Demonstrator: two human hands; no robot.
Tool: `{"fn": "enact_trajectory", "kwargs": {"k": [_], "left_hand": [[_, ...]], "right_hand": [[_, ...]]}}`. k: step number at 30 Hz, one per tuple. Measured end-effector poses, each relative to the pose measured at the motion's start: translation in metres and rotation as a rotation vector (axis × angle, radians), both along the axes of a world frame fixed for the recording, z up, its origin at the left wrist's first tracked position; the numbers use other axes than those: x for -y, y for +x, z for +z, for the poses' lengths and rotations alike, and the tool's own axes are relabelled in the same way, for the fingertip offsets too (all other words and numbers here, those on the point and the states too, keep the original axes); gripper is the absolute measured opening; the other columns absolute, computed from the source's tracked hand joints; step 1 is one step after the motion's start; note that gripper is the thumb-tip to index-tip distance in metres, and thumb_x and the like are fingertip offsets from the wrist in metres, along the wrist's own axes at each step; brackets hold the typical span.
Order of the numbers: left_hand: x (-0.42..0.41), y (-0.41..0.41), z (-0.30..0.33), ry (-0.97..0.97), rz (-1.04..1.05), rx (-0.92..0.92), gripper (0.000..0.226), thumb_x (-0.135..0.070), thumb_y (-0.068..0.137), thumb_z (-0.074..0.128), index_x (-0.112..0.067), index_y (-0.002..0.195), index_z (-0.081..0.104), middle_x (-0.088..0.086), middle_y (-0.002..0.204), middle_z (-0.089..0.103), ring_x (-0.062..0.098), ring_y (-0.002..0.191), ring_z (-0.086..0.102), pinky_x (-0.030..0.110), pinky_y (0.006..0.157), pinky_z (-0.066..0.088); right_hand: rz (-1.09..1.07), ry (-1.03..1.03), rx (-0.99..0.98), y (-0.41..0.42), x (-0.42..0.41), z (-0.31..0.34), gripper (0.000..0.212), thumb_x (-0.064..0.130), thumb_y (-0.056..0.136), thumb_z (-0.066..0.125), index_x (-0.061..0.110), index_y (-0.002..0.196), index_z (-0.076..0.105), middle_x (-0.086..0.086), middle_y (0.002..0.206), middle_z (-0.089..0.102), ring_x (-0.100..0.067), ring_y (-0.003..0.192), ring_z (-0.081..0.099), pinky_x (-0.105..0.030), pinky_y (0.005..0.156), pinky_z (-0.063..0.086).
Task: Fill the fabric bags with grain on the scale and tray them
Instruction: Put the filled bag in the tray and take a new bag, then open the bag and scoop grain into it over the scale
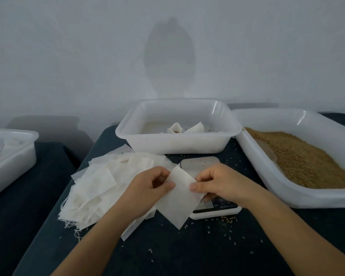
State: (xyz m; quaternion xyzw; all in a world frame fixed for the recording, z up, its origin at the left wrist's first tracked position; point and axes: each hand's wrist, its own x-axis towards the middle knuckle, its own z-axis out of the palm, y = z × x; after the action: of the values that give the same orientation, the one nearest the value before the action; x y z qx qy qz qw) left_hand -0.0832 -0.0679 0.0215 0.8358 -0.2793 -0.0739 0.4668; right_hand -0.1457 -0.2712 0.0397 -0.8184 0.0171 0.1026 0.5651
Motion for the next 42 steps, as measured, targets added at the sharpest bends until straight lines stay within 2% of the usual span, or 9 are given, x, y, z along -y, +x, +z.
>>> {"fn": "enact_trajectory", "kwargs": {"k": [4,9,11,14,20,25,31,37,42], "left_hand": [[0.012,-0.009,-0.006,-0.054,-0.027,-0.065,0.012,-0.032,0.083,0.067,-0.037,0.092,0.061,-0.017,0.084,0.065,-0.001,0.075,0.059,0.014,0.069,0.046],[0.018,-0.02,-0.016,-0.492,0.005,-0.713,0.028,-0.01,0.079,0.067,-0.012,0.106,0.063,0.007,0.099,0.071,0.02,0.089,0.068,0.027,0.074,0.056],[0.025,-0.025,-0.019,-0.641,0.09,-0.796,0.035,-0.012,0.076,0.068,-0.013,0.11,0.06,0.005,0.101,0.071,0.02,0.092,0.067,0.029,0.076,0.055],[0.034,-0.034,-0.019,-0.455,0.343,-0.214,0.032,-0.024,0.076,0.072,-0.038,0.099,0.054,-0.017,0.095,0.063,0.002,0.089,0.06,0.014,0.074,0.047],[0.05,-0.047,-0.005,0.078,-0.148,0.805,0.027,-0.016,0.085,0.043,-0.028,0.103,0.059,-0.008,0.117,0.04,0.0,0.083,0.039,0.012,0.064,0.041],[0.05,-0.031,0.002,0.223,-0.209,0.853,0.012,-0.01,0.081,0.059,-0.014,0.089,0.066,0.003,0.114,0.047,0.006,0.087,0.046,0.024,0.06,0.051],[0.049,-0.017,0.01,0.221,-0.261,0.897,0.007,-0.015,0.083,0.063,-0.01,0.079,0.064,0.003,0.115,0.043,0.011,0.089,0.046,0.023,0.069,0.049],[0.059,-0.009,0.015,0.155,-0.219,0.738,0.011,-0.015,0.081,0.071,-0.01,0.075,0.063,-0.001,0.081,0.056,0.012,0.065,0.053,0.025,0.059,0.048],[0.071,-0.006,0.012,0.092,-0.217,0.605,0.007,-0.014,0.085,0.066,-0.013,0.079,0.062,-0.007,0.08,0.057,0.006,0.069,0.051,0.018,0.064,0.042]], "right_hand": [[-0.151,0.132,0.052,-0.012,0.005,-0.007,0.019,0.022,0.08,0.075,0.026,0.062,0.074,0.004,0.069,0.071,-0.004,0.06,0.063,-0.014,0.057,0.049],[-0.347,0.373,0.027,-0.022,0.015,-0.016,0.021,0.017,0.08,0.073,0.019,0.059,0.074,0.0,0.069,0.071,-0.004,0.056,0.064,-0.014,0.052,0.048],[-0.407,0.374,0.019,-0.025,0.017,-0.022,0.02,0.02,0.078,0.075,0.021,0.059,0.073,-0.001,0.07,0.07,-0.005,0.057,0.061,-0.017,0.054,0.049],[-0.481,0.238,0.061,-0.027,0.014,-0.032,0.026,0.026,0.076,0.077,0.026,0.053,0.067,0.004,0.06,0.065,-0.005,0.055,0.056,-0.02,0.058,0.047],[-0.396,0.101,0.124,-0.033,0.0,-0.035,0.026,0.033,0.069,0.077,0.018,0.056,0.061,0.004,0.054,0.059,-0.004,0.049,0.048,-0.011,0.047,0.042],[-0.39,0.103,0.181,-0.035,0.005,-0.029,0.038,0.034,0.072,0.079,0.0,0.07,0.062,-0.003,0.059,0.061,-0.01,0.051,0.052,-0.016,0.05,0.044],[-0.447,-0.116,0.211,-0.03,0.019,-0.017,0.027,0.032,0.09,0.063,0.021,0.066,0.068,0.007,0.064,0.069,-0.001,0.054,0.06,-0.011,0.053,0.046],[-0.446,-0.382,0.244,-0.021,0.024,-0.006,0.025,0.034,0.089,0.06,0.02,0.07,0.066,0.0,0.071,0.068,-0.012,0.068,0.064,-0.032,0.07,0.054],[-0.3,-0.493,0.145,-0.015,0.03,0.009,0.029,0.032,0.09,0.058,0.01,0.072,0.061,0.0,0.068,0.061,-0.014,0.063,0.058,-0.036,0.069,0.051]]}}
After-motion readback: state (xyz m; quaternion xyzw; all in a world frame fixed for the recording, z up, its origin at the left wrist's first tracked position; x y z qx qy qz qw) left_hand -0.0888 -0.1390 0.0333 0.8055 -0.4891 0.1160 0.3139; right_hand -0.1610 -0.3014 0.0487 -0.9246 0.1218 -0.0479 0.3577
